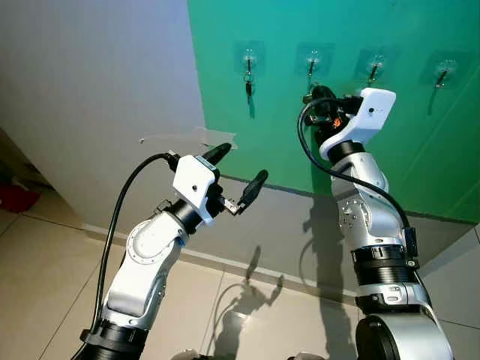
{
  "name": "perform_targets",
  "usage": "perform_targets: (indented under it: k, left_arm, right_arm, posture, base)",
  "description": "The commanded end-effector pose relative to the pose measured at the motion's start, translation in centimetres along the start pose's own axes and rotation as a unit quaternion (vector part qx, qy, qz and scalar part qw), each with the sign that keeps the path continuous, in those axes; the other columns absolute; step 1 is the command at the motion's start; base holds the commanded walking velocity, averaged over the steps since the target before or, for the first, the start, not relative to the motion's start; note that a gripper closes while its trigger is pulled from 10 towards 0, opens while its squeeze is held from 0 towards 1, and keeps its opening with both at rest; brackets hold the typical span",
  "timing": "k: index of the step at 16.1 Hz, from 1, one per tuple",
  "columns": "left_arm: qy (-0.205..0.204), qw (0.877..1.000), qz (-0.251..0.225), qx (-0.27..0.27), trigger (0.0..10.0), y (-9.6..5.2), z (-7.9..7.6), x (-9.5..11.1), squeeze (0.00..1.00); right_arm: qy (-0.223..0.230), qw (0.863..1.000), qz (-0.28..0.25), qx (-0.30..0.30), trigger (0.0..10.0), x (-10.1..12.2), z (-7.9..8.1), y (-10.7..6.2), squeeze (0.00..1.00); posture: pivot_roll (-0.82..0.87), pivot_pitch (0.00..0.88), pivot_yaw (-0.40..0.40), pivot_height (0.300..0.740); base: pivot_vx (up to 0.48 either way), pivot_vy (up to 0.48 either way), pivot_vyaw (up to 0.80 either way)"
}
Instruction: Hang keys on a hook
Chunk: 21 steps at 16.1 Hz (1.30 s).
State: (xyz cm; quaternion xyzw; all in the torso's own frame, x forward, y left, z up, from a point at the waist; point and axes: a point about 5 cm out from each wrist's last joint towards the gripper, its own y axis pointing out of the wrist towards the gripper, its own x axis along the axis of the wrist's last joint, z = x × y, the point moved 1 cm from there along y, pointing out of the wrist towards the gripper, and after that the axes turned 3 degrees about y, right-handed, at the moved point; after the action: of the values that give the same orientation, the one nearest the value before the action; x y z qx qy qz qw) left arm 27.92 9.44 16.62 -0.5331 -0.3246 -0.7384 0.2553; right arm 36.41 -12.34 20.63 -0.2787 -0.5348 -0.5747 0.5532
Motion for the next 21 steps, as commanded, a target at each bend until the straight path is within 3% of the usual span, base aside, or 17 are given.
perform_targets:
  k: [1,7,21]
  left_arm:
    - [0.007,1.000,0.004,-0.008,10.0,-0.2,-0.2,0.0,0.00]
    - [0.008,1.000,0.004,-0.016,10.0,-0.1,-0.3,0.0,0.00]
    - [0.010,1.000,0.003,-0.017,10.0,0.1,-0.3,0.0,0.00]
  right_arm:
    - [0.002,1.000,-0.015,0.015,10.0,0.3,0.5,-0.1,0.00]
    - [0.024,0.997,-0.041,0.063,10.0,1.1,1.5,-0.6,0.00]
    - [0.025,0.998,-0.034,0.052,10.0,1.6,1.9,1.2,0.00]
  posture:
    - [-0.10,0.028,0.049,0.740]
    - [-0.10,0.019,0.053,0.740]
    - [-0.09,0.017,0.049,0.740]
  base:
    - [0.000,0.000,0.00]
    - [0.000,0.000,0.00]
    - [0.000,0.000,0.00]
